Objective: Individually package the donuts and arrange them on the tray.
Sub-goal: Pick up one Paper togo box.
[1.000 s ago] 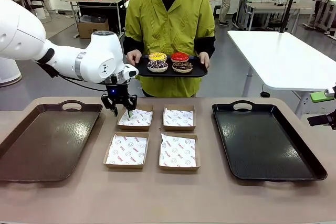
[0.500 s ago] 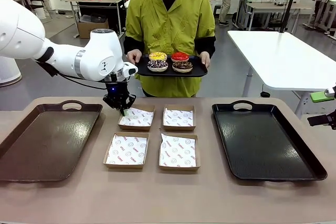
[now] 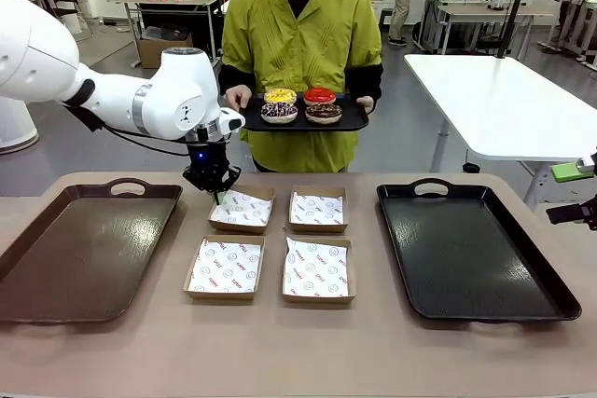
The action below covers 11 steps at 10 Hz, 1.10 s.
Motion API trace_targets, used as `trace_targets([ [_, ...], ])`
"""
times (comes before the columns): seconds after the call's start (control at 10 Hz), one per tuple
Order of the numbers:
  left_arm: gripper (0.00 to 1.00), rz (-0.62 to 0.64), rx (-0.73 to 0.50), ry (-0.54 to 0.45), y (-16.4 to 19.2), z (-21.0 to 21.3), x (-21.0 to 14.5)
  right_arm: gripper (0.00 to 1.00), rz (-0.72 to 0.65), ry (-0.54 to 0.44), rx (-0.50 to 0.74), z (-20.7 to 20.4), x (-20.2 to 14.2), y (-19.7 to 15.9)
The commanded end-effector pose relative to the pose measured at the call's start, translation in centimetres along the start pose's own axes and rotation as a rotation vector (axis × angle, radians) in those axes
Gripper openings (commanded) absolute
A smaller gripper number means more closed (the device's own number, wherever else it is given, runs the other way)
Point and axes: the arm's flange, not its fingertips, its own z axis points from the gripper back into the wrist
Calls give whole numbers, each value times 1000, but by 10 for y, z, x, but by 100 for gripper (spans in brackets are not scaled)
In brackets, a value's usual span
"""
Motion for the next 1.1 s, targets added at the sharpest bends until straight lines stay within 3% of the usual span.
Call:
trace_targets([
  [0.0,0,64,27,16,-8,56,-7,100,0,-1,15,1,0,0],
  [0.4,0,101,-26,-79,1,156,-17,100,0,-1,15,1,0,0],
  [0.7,0,116,-26,-46,12,158,-14,100,0,-1,15,1,0,0],
  [0.8,0,78,-22,-99,4,175,-19,100,0,-1,15,1,0,0],
  [1.0,0,78,-22,-99,4,175,-19,100,0,-1,15,1,0,0],
])
